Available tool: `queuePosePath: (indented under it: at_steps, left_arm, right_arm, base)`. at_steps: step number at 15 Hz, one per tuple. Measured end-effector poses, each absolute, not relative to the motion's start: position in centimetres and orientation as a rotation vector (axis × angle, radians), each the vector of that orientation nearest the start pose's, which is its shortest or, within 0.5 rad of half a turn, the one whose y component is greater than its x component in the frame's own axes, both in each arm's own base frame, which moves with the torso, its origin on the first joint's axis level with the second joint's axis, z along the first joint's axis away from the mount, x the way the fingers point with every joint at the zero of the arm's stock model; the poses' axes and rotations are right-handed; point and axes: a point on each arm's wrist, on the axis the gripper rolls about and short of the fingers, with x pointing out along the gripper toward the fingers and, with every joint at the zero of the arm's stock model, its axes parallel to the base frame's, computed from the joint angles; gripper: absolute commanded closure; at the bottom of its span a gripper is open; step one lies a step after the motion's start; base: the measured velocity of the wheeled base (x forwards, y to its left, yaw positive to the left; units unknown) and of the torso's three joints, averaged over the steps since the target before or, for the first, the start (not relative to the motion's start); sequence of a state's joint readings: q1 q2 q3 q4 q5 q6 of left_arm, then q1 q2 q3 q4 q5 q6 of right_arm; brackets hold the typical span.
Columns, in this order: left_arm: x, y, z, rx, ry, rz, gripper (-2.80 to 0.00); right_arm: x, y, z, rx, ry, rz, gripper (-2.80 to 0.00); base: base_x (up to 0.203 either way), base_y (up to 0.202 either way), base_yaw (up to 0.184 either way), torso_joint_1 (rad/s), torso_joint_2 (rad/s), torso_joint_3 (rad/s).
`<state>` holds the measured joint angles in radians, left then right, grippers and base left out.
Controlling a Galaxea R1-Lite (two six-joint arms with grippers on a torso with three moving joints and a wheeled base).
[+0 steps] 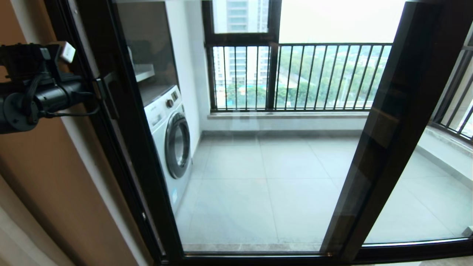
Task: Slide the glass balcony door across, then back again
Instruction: Open the slid door
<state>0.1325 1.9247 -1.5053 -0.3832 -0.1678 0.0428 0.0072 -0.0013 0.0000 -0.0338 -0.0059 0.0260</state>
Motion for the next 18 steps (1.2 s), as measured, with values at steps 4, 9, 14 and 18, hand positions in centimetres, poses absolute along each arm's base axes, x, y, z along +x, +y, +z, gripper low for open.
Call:
queuePosePath:
  at_steps: [4, 9, 14, 18]
  left_arm:
    - [39.5, 3.1, 27.5, 0.041, 0.037, -0.012, 0.00]
    - [39.7, 0.4, 27.8, 0.044, 0.028, -0.049, 0.00]
    - [39.7, -2.3, 28.0, 0.050, -0.001, -0.112, 0.00]
    - [39.8, -3.6, 27.9, 0.052, -0.004, -0.144, 0.00]
  right_arm:
    - [-2.3, 0.0, 7.9, 0.026, -0.035, 0.002, 0.00]
    - [-2.3, 0.0, 7.9, 0.027, -0.035, 0.002, 0.00]
    - [-2.3, 0.0, 7.9, 0.026, -0.035, 0.002, 0.00]
    - [-2.3, 0.0, 7.9, 0.026, -0.035, 0.001, 0.00]
  base:
    - [0.000, 0.000, 0.000, 0.000, 0.00, 0.000]
    - [0.000, 0.000, 0.000, 0.000, 0.00, 0.000]
    - [0.000, 0.000, 0.000, 0.000, 0.00, 0.000]
    - [0.000, 0.000, 0.000, 0.000, 0.00, 0.000]
